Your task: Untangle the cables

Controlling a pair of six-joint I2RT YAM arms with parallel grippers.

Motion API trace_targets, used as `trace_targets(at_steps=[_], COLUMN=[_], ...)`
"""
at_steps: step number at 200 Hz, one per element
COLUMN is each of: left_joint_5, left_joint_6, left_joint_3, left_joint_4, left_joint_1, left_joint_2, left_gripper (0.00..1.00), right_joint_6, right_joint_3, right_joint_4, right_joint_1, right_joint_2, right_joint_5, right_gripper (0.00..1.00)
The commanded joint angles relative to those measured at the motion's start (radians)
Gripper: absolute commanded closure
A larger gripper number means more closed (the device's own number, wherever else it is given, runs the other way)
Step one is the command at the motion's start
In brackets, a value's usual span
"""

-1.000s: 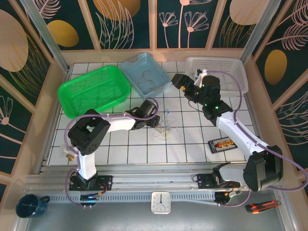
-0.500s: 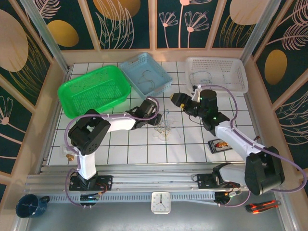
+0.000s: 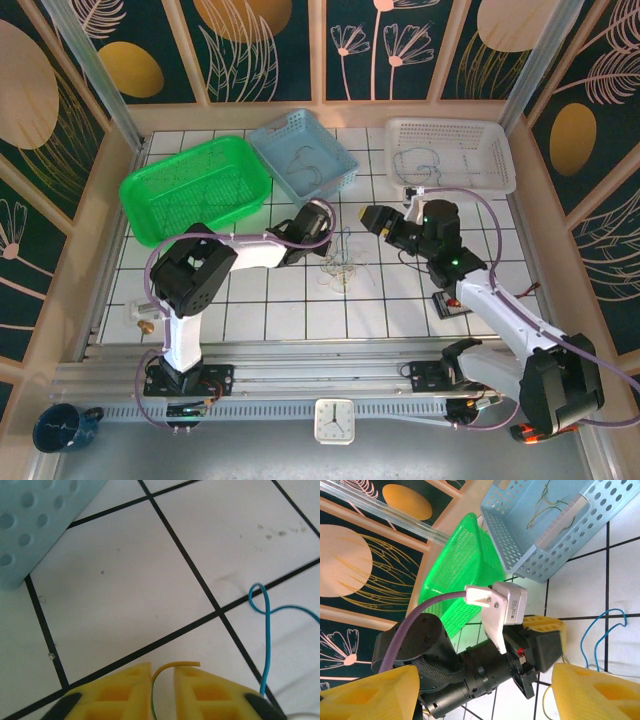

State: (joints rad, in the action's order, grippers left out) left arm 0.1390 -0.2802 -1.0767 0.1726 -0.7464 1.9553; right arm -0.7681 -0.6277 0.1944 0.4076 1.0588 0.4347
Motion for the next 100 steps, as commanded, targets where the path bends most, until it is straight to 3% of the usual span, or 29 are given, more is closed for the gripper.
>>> trace_targets(at_steps=[1, 100], left_joint_5=[0.006, -0.074], left_joint_6=[0.003, -0.057], left_joint_3=[0.047, 0.076], left_joint_4=[0.039, 0.063], left_joint_1=[-0.003, -0.004], left_joint_2=[-0.049, -0.303], left_gripper=[1.0, 1.0], right_joint_6=[0.046, 0.247], right_joint_3=[0.006, 0.074], right_joint_4=[-0.018, 0.093], right_joint_1=[0.01, 0.036], right_joint_2=[-0.019, 0.054], right_joint_5=[-0.033, -0.083], right_gripper=[0.29, 0.32])
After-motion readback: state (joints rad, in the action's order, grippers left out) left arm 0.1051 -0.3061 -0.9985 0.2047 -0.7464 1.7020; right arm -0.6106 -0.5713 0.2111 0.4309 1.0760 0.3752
